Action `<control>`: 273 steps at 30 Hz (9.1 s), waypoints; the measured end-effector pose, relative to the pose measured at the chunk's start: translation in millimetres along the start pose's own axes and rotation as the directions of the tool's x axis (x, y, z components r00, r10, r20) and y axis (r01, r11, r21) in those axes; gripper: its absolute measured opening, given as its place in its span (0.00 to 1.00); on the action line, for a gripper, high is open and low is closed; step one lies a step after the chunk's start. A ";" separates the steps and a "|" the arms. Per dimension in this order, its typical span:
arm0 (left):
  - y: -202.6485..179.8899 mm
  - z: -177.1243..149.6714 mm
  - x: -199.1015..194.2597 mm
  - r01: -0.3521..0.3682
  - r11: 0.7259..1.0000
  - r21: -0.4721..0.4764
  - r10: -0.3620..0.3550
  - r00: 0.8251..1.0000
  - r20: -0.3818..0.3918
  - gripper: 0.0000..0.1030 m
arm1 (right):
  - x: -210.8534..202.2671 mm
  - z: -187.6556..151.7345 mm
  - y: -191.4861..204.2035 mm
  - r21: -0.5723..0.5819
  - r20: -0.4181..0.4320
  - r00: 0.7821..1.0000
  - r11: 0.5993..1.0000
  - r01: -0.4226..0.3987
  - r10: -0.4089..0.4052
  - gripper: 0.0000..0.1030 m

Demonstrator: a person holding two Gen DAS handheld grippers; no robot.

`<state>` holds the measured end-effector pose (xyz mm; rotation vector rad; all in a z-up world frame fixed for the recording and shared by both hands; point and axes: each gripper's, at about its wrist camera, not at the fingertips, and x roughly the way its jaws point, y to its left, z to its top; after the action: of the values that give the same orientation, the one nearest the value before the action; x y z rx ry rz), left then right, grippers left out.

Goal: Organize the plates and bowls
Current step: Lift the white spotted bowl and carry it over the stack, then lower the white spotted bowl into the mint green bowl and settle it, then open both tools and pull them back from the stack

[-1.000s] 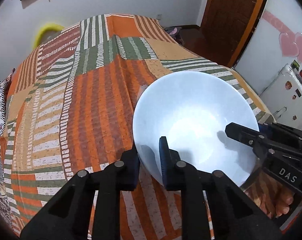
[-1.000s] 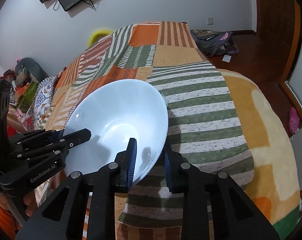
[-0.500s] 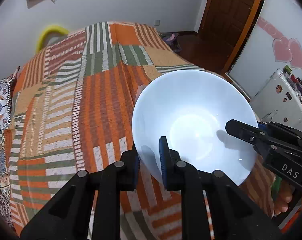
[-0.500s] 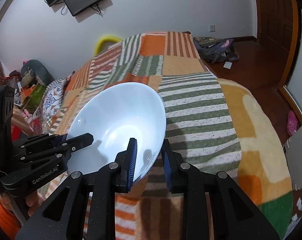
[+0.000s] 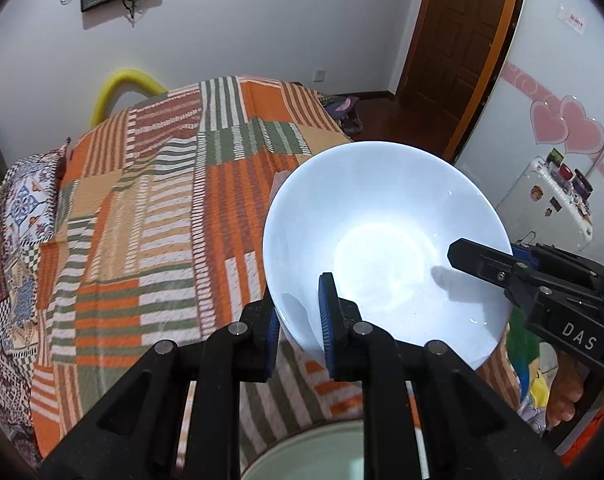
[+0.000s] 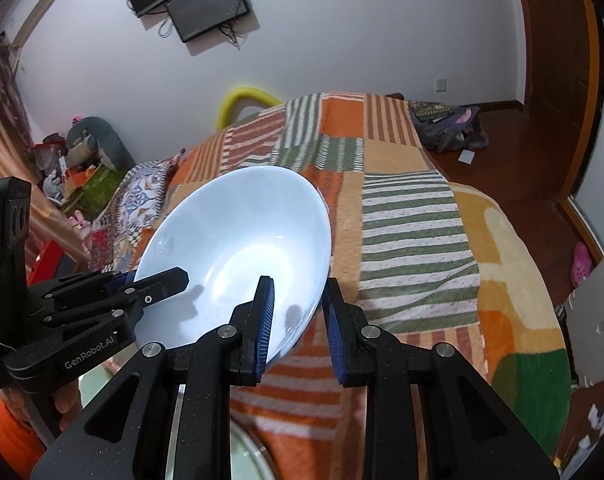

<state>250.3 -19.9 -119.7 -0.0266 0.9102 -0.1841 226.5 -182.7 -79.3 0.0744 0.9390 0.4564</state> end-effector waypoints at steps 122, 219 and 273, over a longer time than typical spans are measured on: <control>171.3 -232.6 -128.3 -0.220 0.905 -0.366 0.232 0.973 -0.010 0.28 | 49.9 -139.2 185.5 -0.232 -0.265 0.948 0.942 -0.243 0.179 0.35; 72.6 -187.3 -173.8 -0.105 0.955 -0.276 0.151 0.977 0.152 0.34 | -32.9 -118.7 132.3 -0.121 -0.028 0.986 0.979 -0.167 0.164 0.33; 24.5 -185.6 -59.2 -0.017 0.981 -0.193 0.002 0.997 -0.076 0.34 | -16.5 -149.8 48.4 0.030 -0.115 0.991 0.997 -0.066 0.069 0.36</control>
<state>72.4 24.5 -189.8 -0.1969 1.0008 -0.0873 82.8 -165.8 -143.5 0.1048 1.0591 0.5149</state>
